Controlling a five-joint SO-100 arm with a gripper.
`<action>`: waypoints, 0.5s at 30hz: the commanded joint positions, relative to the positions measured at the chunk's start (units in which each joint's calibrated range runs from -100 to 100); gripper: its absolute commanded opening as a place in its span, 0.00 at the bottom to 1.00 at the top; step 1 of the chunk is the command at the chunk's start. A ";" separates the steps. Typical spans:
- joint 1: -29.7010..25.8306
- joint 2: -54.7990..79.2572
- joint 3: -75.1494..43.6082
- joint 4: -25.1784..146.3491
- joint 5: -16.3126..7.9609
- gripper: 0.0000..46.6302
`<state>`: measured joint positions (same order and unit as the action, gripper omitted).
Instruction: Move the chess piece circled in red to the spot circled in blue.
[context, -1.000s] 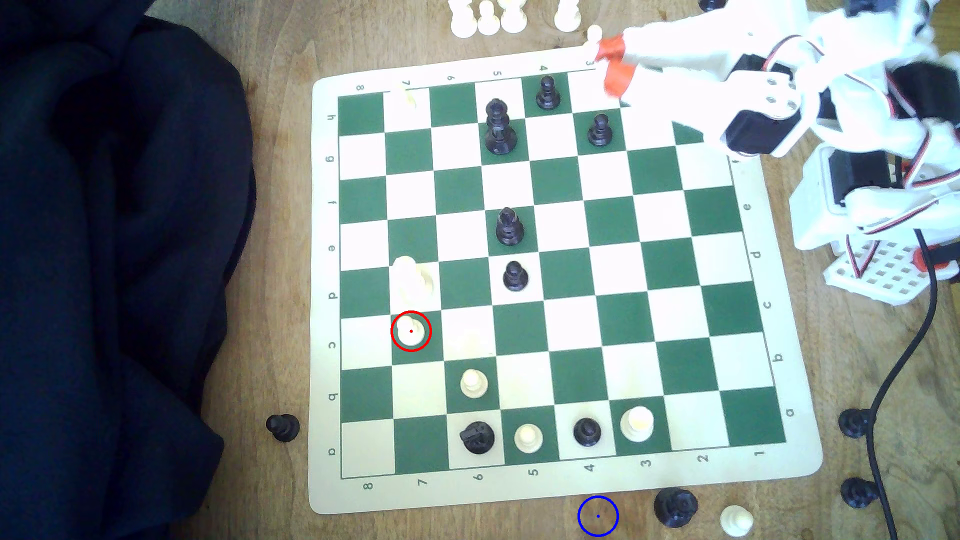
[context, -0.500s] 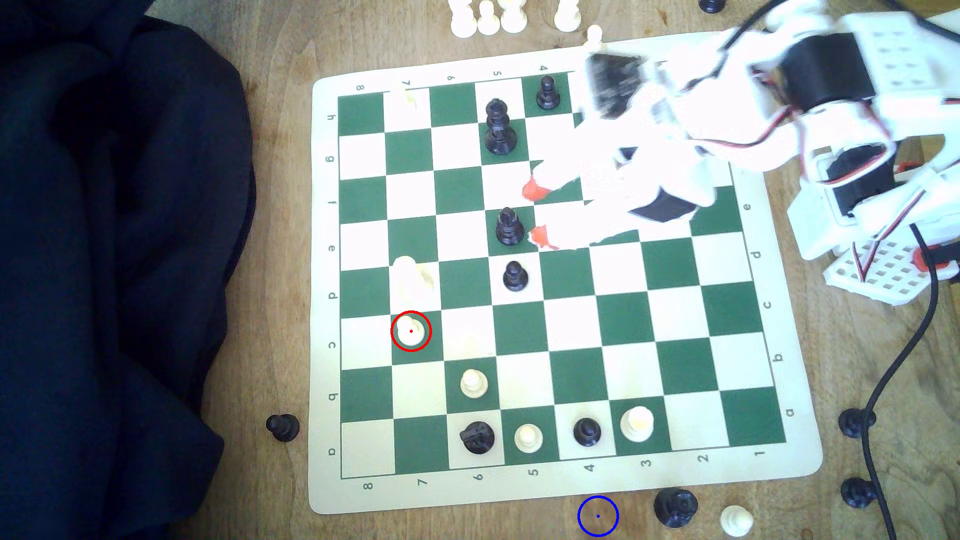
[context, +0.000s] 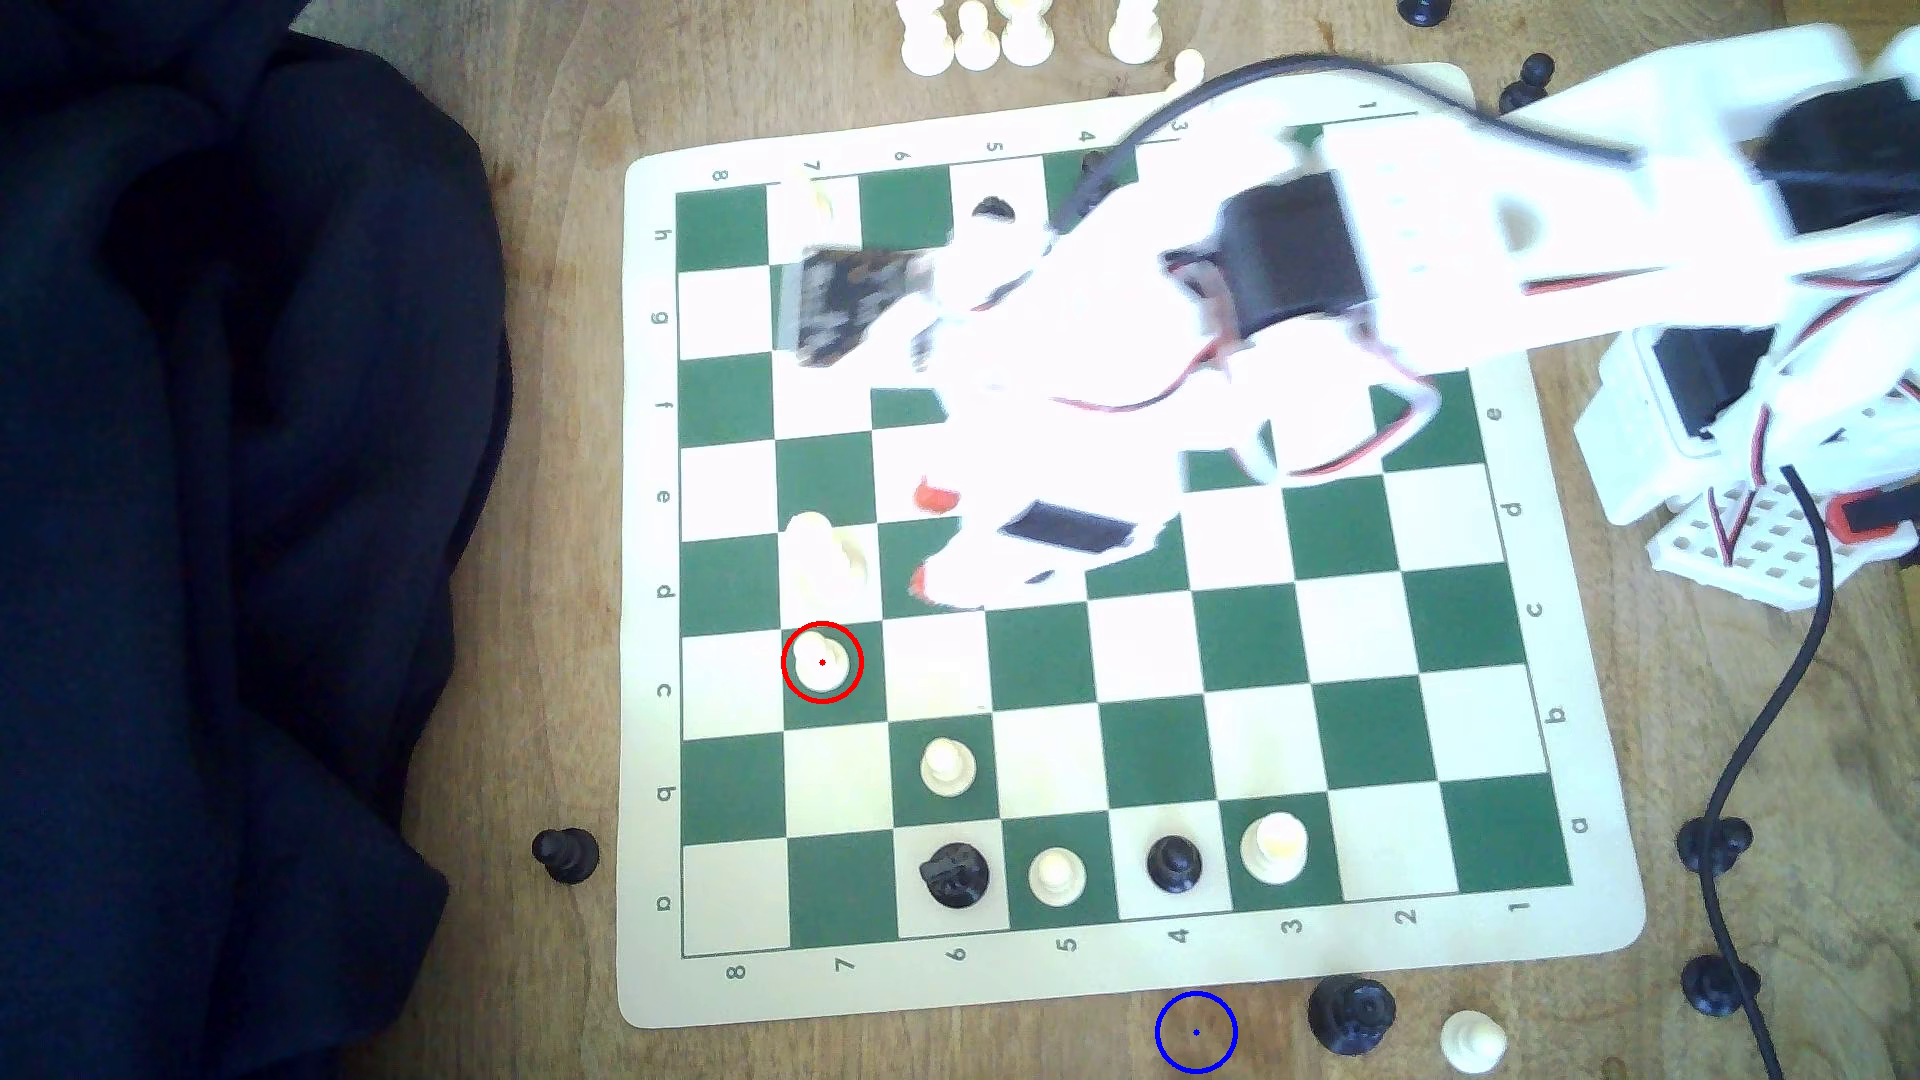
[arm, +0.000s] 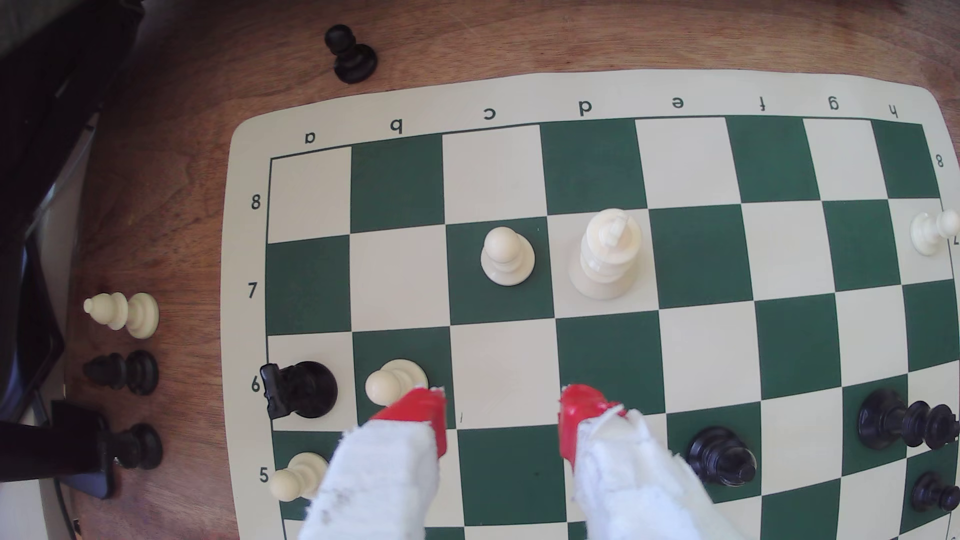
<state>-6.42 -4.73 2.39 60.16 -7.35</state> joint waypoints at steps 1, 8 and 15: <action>-0.27 7.71 -15.00 1.68 -0.05 0.27; -0.43 15.77 -23.88 1.84 -0.05 0.28; -0.51 22.39 -29.32 1.84 0.34 0.29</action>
<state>-6.34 17.72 -20.65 61.75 -7.35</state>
